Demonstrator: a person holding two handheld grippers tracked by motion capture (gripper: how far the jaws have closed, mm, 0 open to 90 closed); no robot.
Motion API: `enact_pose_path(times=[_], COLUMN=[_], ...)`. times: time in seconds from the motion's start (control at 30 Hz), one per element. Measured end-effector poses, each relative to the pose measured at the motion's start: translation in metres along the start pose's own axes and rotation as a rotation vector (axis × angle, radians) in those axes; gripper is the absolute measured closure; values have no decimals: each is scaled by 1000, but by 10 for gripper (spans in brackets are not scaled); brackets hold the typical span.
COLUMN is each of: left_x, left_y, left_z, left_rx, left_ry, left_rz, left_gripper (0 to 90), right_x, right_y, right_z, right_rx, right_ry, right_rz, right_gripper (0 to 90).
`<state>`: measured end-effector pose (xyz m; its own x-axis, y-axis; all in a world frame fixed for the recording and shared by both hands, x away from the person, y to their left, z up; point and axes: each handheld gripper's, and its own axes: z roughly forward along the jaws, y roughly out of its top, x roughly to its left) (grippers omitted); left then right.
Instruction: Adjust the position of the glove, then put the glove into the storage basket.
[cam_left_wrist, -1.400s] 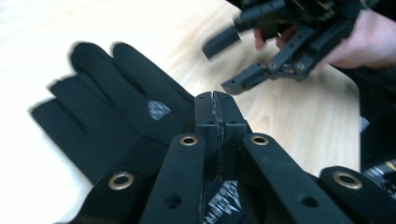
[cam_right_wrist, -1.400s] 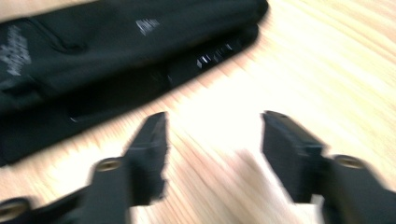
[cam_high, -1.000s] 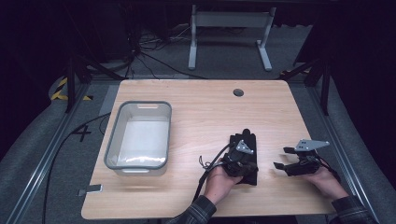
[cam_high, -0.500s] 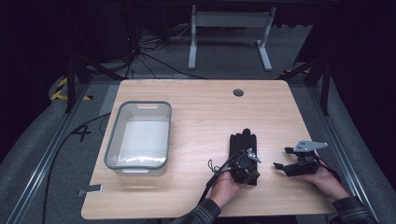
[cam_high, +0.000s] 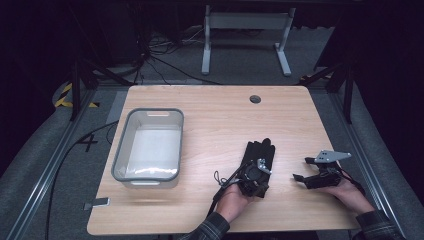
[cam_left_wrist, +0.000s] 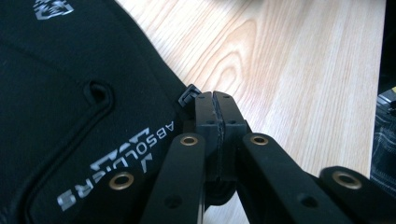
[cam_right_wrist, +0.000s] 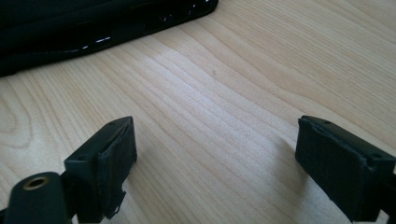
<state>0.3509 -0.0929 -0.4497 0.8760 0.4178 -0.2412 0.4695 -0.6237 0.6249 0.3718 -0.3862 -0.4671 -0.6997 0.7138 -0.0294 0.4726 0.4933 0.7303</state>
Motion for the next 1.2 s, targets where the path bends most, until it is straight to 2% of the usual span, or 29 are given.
enact_pose_path(times=[0.37, 0.43, 0.47, 0.5, 0.6, 0.87, 1.0, 1.1, 1.13, 1.17, 1.2], left_x=[17, 22, 22, 26, 30, 27, 30, 34, 37, 41, 41], left_y=[-18, -23, -23, -27, -30, -24, -18, -14, -11, -7, -7], left_z=[-22, -29, -29, -34, -38, -50, -58, -62, -63, -64, -64], left_rx=[2, 6, 6, 3, -4, -48, -72, -82, -79, -74, -74], left_ry=[42, 70, 70, 91, 102, 91, 100, 113, 115, 131, 131], left_rz=[-42, -58, -58, -62, -77, -65, -59, -63, -63, -62, -62], left_gripper=[899, 899, 899, 899, 899, 888, 776, 631, 631, 541, 514], right_x=[0, 0, 0, 0, 0, 0, 0, 0, 0, 0, 0], right_y=[0, 0, 0, 0, 1, 1, 1, 1, 1, 1, 1], right_z=[1, 1, 1, 1, 1, 1, 2, 2, 2, 2, 2], right_rx=[7, 8, 8, 10, 10, 12, 10, 11, 11, 13, 13], right_ry=[9, 11, 11, 13, 16, 18, 17, 18, 18, 16, 16], right_rz=[-5, -5, -5, -5, -10, -15, -14, -13, -13, -14, -14], right_gripper=[105, 99, 99, 95, 88, 80, 80, 80, 80, 74, 74])
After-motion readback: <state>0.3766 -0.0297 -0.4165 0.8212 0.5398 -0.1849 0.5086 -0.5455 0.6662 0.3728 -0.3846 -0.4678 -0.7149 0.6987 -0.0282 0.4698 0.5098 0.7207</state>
